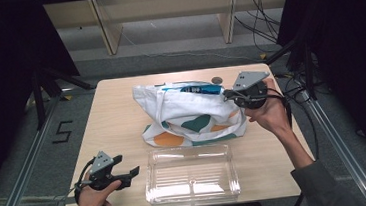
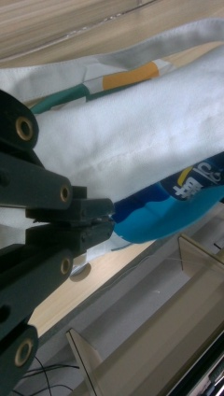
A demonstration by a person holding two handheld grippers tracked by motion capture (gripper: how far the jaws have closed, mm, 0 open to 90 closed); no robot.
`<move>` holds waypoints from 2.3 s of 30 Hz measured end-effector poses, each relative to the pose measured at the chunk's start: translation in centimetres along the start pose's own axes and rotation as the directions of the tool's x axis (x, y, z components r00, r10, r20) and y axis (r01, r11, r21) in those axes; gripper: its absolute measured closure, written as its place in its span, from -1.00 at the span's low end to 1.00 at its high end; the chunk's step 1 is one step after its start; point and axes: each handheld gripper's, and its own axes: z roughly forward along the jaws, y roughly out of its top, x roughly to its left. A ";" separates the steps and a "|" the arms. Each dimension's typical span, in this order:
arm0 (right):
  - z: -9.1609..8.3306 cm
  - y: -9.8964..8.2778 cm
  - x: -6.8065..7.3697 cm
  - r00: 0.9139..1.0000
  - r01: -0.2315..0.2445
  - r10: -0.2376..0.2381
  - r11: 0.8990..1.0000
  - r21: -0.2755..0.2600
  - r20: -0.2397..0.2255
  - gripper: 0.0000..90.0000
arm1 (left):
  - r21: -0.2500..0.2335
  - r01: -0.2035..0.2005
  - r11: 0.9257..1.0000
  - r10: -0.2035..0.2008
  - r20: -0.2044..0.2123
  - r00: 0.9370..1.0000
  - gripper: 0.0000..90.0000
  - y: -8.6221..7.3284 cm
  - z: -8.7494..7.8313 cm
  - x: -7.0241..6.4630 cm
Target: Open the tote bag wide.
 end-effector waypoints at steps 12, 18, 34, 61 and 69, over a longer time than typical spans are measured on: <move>2.8 -3.1 2.2 0.997 -0.056 0.054 0.998 -0.032 -0.062 0.98 | -0.053 -0.013 0.999 0.019 0.097 0.995 -0.45 3.1 -0.5 0.1; 3.1 -3.5 2.6 0.995 -0.082 0.079 0.995 -0.057 -0.058 0.98 | -0.051 -0.006 0.999 0.012 0.128 0.992 -0.38 5.5 0.8 0.4; 3.6 -3.9 3.0 0.994 -0.081 0.076 0.995 -0.053 -0.082 0.98 | -0.004 0.054 0.999 -0.051 0.258 0.965 -0.08 11.6 5.8 0.1; 9.3 -8.3 3.5 0.958 -0.146 0.174 0.980 0.135 -0.226 0.98 | 0.239 -0.153 0.959 0.102 0.213 0.972 0.84 8.5 13.3 1.3; 10.5 -9.2 3.7 0.941 -0.189 0.228 0.967 0.174 -0.249 0.98 | 0.271 -0.162 0.949 0.107 0.205 0.973 0.84 8.0 13.7 1.7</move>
